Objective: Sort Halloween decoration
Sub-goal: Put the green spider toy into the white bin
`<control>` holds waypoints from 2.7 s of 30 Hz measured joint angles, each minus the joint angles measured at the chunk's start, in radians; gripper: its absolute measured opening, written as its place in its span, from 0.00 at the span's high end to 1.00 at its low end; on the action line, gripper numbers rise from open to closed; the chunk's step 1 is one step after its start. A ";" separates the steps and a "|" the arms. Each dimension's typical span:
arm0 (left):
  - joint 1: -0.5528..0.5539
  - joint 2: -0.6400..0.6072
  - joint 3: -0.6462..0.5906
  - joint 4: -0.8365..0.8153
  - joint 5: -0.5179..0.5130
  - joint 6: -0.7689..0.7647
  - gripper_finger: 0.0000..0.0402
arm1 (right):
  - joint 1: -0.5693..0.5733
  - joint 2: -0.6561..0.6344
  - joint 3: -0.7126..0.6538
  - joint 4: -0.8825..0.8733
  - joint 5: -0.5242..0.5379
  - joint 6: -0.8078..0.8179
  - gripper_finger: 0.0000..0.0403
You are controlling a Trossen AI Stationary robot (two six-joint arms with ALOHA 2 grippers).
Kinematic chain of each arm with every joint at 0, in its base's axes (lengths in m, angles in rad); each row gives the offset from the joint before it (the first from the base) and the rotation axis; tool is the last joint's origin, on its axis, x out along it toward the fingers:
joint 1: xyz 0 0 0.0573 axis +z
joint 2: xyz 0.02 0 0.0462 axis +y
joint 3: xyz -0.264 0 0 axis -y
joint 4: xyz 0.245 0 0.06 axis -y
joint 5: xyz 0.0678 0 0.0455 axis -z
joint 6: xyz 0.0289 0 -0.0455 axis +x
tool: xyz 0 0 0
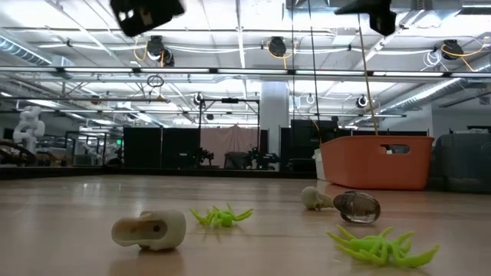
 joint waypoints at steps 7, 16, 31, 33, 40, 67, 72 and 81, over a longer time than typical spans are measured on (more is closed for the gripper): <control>-0.037 0.134 0.000 0.102 -0.013 0.097 0.56 | 0.143 0.053 0.000 0.083 0.067 0.096 0.59; -0.040 0.292 0.002 0.251 -0.058 0.125 0.56 | 0.295 0.088 0.000 0.143 0.207 0.190 0.59; -0.046 0.383 0.009 0.256 -0.086 0.146 0.56 | 0.352 0.093 0.000 0.141 0.276 0.216 0.59; -0.046 0.383 0.008 0.253 -0.086 0.167 0.56 | 0.352 0.093 0.000 0.140 0.276 0.212 0.59; -0.037 0.383 0.009 0.260 -0.111 0.178 0.57 | 0.352 0.092 0.000 0.118 0.276 0.209 0.59; -0.034 0.350 0.011 0.318 -0.021 0.020 0.96 | 0.352 0.090 0.000 0.055 0.258 0.192 0.59; -0.082 0.348 0.010 0.353 -0.041 0.020 0.86 | 0.352 0.090 0.000 0.054 0.248 0.182 0.59; -0.095 0.389 0.011 0.423 -0.166 0.107 0.51 | 0.352 0.090 0.000 0.048 0.248 0.187 0.59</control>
